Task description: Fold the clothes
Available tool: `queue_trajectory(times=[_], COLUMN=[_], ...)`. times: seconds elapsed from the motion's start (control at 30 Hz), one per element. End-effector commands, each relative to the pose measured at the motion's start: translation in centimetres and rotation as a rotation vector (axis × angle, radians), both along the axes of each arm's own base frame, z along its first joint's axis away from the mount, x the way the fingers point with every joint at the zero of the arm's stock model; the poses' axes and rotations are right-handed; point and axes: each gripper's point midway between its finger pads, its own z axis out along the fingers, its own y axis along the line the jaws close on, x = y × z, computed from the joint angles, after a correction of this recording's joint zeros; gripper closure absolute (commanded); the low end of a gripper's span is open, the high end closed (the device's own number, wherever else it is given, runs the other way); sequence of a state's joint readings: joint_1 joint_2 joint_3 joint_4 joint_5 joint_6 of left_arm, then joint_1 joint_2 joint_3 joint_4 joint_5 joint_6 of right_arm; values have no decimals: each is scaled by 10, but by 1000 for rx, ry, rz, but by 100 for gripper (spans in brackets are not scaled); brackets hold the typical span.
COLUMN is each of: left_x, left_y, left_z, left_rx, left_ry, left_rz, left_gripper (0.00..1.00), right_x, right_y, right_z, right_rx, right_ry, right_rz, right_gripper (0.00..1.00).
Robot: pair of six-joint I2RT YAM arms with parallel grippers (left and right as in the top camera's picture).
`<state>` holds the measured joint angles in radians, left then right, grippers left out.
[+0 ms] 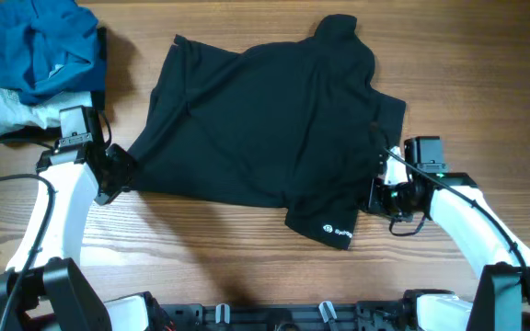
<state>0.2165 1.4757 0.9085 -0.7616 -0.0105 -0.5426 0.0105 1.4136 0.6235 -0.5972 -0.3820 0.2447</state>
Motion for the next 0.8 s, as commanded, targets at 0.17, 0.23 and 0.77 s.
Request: queue_trajectory(times=[0.17,0.23,0.77], left_x=[-1,-1,-16], left_y=[5,5,9], left_z=[2,2,84], left_rx=[23,24,118], left_ry=[-8,-8,-209], left_rz=[-2,-2,-16], left_gripper=[96,96,96], right_x=[20,22,-18], right_y=[-5,-6,-6], right_z=[-8,-8,69], right_rx=[-23,-21,-15], right_ry=[-83,-81,43], right_rz=[-119,-145,-177], right_gripper=[71,88,96])
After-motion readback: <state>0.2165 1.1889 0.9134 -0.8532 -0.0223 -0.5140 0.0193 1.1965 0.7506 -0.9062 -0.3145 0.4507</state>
